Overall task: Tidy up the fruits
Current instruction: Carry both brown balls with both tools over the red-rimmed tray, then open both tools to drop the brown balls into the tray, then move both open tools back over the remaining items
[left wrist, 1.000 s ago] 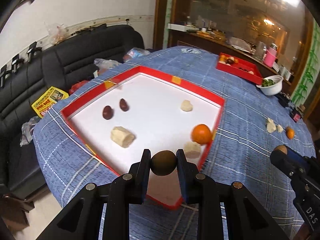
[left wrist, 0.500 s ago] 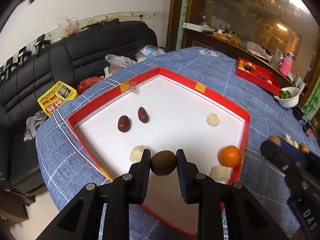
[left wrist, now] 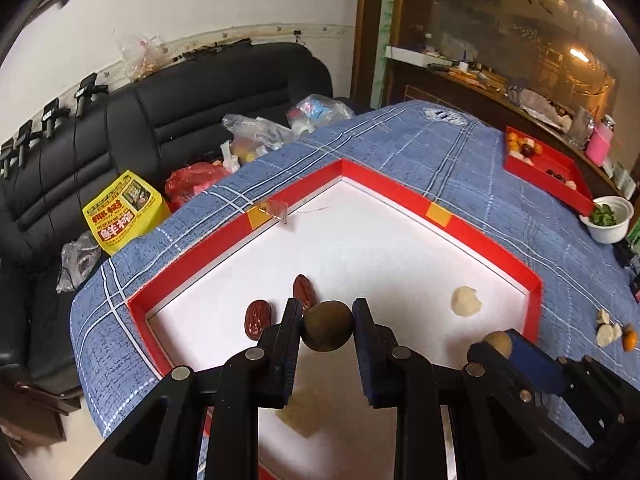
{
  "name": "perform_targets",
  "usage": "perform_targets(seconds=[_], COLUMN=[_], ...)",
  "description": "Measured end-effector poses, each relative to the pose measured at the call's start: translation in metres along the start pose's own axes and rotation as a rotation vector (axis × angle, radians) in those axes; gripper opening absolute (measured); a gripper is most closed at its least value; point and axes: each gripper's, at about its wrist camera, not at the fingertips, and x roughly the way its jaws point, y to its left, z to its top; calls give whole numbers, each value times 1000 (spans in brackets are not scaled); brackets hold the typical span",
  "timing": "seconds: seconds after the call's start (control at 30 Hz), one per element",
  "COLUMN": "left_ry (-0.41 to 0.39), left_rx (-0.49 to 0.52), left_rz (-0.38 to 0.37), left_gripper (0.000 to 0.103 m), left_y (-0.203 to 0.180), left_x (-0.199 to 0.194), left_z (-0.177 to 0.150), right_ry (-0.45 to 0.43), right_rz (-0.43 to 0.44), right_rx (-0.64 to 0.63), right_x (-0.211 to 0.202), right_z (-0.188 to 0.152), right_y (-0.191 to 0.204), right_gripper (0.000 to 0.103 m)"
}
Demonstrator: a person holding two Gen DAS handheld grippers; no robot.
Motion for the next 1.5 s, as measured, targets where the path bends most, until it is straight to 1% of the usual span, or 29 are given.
perform_targets(seconds=[0.3,0.37,0.47,0.5,0.53,0.57,0.6,0.63,0.7,0.83,0.93,1.03,1.2,1.27,1.33,1.43,1.5], left_ry=[31,52,94,118,146,166,166,161,147,113,80,53,24,12,17,32,40], left_rx=[-1,8,-15,-12,-13,-19,-22,-26,-41,-61,-51,-35,5,38,72,145,193], left_rz=[41,44,57,62,64,66,67,72,76,59,51,34,-7,-41,-67,-122,-151], left_gripper=[25,25,26,35,48,52,56,57,57,58,58,59,59,60,60,60,61], left_y=[5,4,8,8,9,11,12,13,15,16,11,1,-25,-42,-56,-86,-107], left_x=[19,25,35,39,43,45,45,42,35,17,1,-14,-35,-43,-46,-50,-50], left_z=[3,2,1,0,-1,-2,-3,-3,-4,-4,-5,-7,-17,-28,-38,-55,-64], right_ry=[22,29,66,76,82,87,87,90,79,39,5,-20,-43,-40,-33,-24,-33], right_rz=[11,12,6,-1,-8,-16,-16,-15,-11,-12,-14,-24,-65,-85,-114,-188,-228], right_rx=[9,9,0,-4,-6,-7,-9,-9,-13,-17,-9,9,48,75,108,179,237], right_x=[15,18,25,27,28,29,28,26,18,-3,-23,-44,-77,-90,-101,-121,-134], right_z=[2,2,1,0,0,-1,-1,-1,0,-2,-5,-12,-34,-48,-64,-95,-107], right_y=[-3,-4,-3,-2,-2,-3,-3,-3,-3,-4,-12,-24,-58,-78,-100,-142,-170], right_gripper=[22,22,22,22,23,23,25,37,51,51,51,51,51,51,51,51,51])
